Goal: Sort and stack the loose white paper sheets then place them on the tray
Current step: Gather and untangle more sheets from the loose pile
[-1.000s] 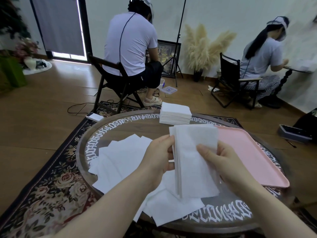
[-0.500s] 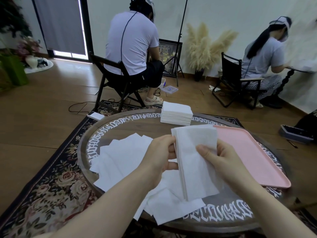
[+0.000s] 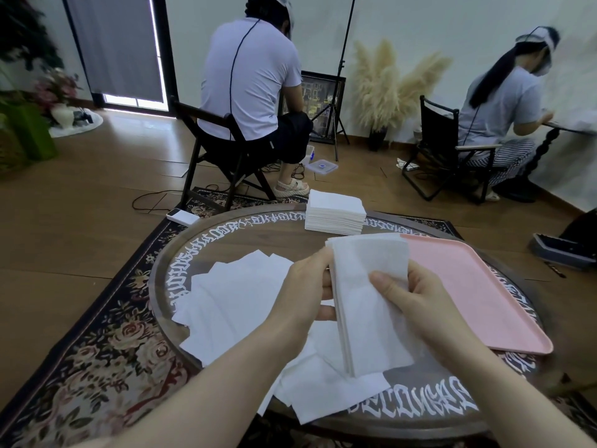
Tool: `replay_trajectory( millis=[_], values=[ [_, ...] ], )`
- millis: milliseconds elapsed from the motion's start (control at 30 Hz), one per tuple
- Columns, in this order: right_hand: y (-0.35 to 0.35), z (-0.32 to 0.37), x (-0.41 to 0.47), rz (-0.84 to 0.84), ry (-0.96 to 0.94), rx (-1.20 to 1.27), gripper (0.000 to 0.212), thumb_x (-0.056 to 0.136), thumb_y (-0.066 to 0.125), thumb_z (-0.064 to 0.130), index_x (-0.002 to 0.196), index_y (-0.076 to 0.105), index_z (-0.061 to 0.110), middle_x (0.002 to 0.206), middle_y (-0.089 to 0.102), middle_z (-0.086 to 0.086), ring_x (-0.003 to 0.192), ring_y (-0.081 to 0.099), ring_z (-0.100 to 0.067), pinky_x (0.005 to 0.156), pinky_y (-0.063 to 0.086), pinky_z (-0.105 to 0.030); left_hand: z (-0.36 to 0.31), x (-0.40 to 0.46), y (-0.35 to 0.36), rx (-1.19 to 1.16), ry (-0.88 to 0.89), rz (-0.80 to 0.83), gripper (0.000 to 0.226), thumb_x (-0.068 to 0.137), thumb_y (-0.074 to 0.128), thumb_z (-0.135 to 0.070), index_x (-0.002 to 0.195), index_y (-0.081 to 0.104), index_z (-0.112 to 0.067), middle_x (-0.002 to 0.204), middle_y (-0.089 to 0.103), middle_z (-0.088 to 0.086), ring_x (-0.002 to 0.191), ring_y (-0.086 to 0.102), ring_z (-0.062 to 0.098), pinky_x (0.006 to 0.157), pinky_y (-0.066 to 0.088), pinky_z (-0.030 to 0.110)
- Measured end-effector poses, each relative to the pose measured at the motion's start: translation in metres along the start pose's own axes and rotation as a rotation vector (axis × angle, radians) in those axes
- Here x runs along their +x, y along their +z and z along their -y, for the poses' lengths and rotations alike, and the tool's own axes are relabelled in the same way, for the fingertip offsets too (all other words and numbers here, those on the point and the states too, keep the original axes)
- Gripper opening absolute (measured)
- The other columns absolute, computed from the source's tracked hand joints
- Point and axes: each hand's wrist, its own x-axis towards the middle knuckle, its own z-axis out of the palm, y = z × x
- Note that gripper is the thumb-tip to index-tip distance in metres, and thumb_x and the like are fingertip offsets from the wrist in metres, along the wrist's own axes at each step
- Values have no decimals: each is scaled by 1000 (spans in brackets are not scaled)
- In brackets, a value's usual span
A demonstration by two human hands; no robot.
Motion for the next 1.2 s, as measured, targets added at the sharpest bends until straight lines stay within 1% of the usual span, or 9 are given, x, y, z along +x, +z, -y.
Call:
replay_trajectory(
  millis=[67, 200, 367, 533, 633, 767, 867, 1033, 1200],
  values=[
    [1, 3, -1, 13, -13, -5, 13, 92, 64, 13, 103, 68, 16, 90, 77, -2, 76, 72, -16, 67, 56, -27, 1, -2, 0, 30, 27, 10, 40, 99, 47, -47, 110, 73, -19, 99, 76, 6, 92, 73, 22, 74, 61, 41],
    [6, 4, -3, 7, -73, -25, 15, 89, 67, 19, 104, 68, 20, 95, 76, 5, 83, 72, -11, 62, 53, -18, 4, -3, 3, 77, 126, -101, 17, 98, 55, -18, 103, 71, -15, 94, 77, 4, 81, 73, 16, 65, 61, 34],
    [3, 2, 5, 123, 146, 25, 75, 64, 82, 54, 125, 55, 20, 118, 69, 7, 104, 68, -8, 86, 52, -27, 4, 6, 4, -335, 61, -214, 20, 102, 47, -16, 106, 66, -12, 100, 76, 9, 90, 73, 21, 79, 58, 38],
    [4, -6, 10, 333, 466, 125, 34, 67, 81, 29, 95, 68, 13, 80, 70, 1, 64, 58, -10, 61, 35, -24, 4, 12, -9, -633, 46, -317, 21, 103, 42, -9, 106, 63, -9, 89, 77, 4, 78, 74, 14, 62, 59, 27],
    [7, -12, 14, 210, 405, 81, 16, 76, 80, 16, 85, 67, 13, 65, 58, 1, 50, 44, -9, 48, 29, -20, 4, 15, -30, -370, 68, -324, 17, 99, 47, -5, 100, 63, -11, 94, 75, 5, 81, 71, 16, 68, 58, 30],
    [18, -16, 22, -7, -10, -94, 18, 82, 77, 6, 76, 64, 17, 54, 53, 9, 46, 40, -7, 43, 33, -18, -9, 20, -86, 516, 232, -292, 7, 87, 70, -8, 83, 67, -13, 80, 71, 2, 75, 64, 17, 67, 52, 28],
    [28, -22, 32, 9, -163, -153, 25, 82, 76, 4, 78, 63, 25, 62, 58, 7, 54, 45, -12, 49, 41, -22, -12, 23, -119, 944, 246, -292, 5, 83, 76, -20, 81, 71, -19, 78, 70, -7, 71, 60, 18, 71, 47, 37],
    [35, -51, 31, 124, -110, -290, 20, 81, 78, 8, 79, 62, 21, 75, 62, -12, 63, 47, -16, 63, 38, -32, 24, 22, -128, 901, 191, -203, 4, 81, 77, -16, 84, 74, -17, 57, 58, -25, 51, 44, 4, 53, 32, 17],
    [36, -61, 30, 160, 21, -352, 22, 75, 83, 16, 84, 66, 27, 77, 67, 10, 63, 54, -3, 63, 44, -21, 35, 36, -137, 835, 182, -201, 40, 79, 78, -14, 51, 55, -31, 46, 43, -14, 47, 37, 5, 49, 26, 19]
  ],
)
